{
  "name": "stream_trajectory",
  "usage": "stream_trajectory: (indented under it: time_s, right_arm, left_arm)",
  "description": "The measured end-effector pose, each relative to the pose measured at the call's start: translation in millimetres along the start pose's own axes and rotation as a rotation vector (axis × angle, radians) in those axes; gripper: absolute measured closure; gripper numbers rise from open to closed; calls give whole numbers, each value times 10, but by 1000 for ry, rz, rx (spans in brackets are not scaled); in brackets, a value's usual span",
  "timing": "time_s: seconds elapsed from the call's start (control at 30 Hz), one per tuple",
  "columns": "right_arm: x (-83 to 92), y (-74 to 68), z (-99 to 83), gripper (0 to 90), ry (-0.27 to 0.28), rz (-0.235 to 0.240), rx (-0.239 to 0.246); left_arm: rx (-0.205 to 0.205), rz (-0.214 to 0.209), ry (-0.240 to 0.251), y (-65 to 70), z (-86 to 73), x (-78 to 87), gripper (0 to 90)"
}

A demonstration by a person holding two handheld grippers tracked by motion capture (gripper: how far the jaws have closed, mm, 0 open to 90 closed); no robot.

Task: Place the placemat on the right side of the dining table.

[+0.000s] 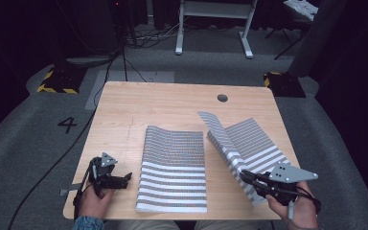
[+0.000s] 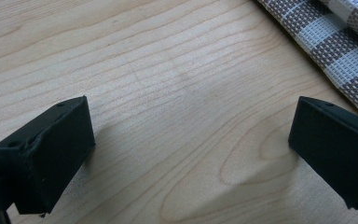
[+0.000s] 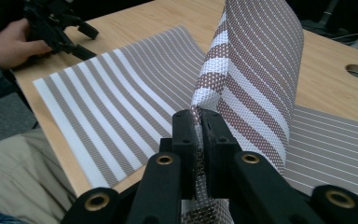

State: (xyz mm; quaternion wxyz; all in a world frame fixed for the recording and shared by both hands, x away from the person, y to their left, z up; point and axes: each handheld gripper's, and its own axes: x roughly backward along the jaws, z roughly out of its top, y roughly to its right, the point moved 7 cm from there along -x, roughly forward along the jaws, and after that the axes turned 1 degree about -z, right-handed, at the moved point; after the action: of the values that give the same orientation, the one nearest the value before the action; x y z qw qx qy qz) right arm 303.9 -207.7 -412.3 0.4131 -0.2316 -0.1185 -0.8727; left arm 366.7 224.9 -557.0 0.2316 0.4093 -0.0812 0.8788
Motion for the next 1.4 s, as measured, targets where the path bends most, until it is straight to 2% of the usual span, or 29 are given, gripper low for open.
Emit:
stream_trajectory:
  time_s: [0.2, 0.33, 0.4, 0.63, 0.67, 0.87, 0.9, 0.93, 0.97, 1.0, 1.03, 1.07, 1.17, 1.2, 1.27, 1.3, 1.33, 1.37, 1.4]
  right_arm:
    - [-87, -127, 27, 854, 9, 49, -2]
    - [-146, -203, 48, 854, 38, 113, -47]
    - [-177, -231, 44, 853, 39, 126, -55]
    - [-302, -280, -36, 854, 8, 130, -44]
    - [-338, -287, -71, 854, -1, 139, -56]
    - [-426, -257, -177, 851, -25, 128, -58]
    - [-444, -261, -194, 832, -28, 130, -68]
    - [-464, -270, -228, 753, -51, 147, -73]
    - [-464, -270, -228, 753, -51, 147, -73]
    - [-520, -334, -306, 620, -104, 203, -90]
    - [-520, -334, -306, 620, -104, 203, -90]
    - [-531, -367, -321, 506, -82, 217, -119]
    - [-491, -336, -300, 485, -56, 206, -135]
    - [-437, -252, -264, 456, -25, 170, -155]
    - [-372, -132, -249, 438, -5, 129, -175]
    - [-372, -132, -249, 438, -5, 129, -175]
    - [-341, -67, -254, 430, -1, 105, -180]
    - [-277, 68, -284, 414, -3, 53, -182]
    - [-277, 68, -284, 414, -3, 53, -182]
  left_arm:
    - [0, 0, 0, 0, 0, 0, 2]
    - [0, 0, 0, 0, 0, 0, 3]
    - [0, 0, 0, 0, 0, 0, 3]
    - [0, 0, 0, 0, 0, 0, 2]
    - [0, 0, 0, 0, 0, 0, 3]
    - [0, -1, 0, 0, 0, 0, 3]
    - [0, -1, 0, 0, 0, 0, 3]
    - [0, -1, 0, 0, 0, 0, 3]
    - [0, -1, 0, 0, 0, 0, 3]
    - [0, 0, 0, 0, 0, 0, 2]
    - [0, 0, 0, 0, 0, 0, 2]
    - [0, 0, 0, 0, 0, 0, 3]
    - [0, 0, 0, 0, 0, 0, 2]
    - [0, 0, 0, 0, 0, 0, 3]
    - [0, 0, 0, 0, 0, 0, 2]
    - [0, 0, 0, 0, 0, 0, 2]
    - [0, 0, 0, 0, 0, 0, 2]
    - [0, 0, 0, 0, 0, 0, 3]
    - [0, 0, 0, 0, 0, 0, 3]
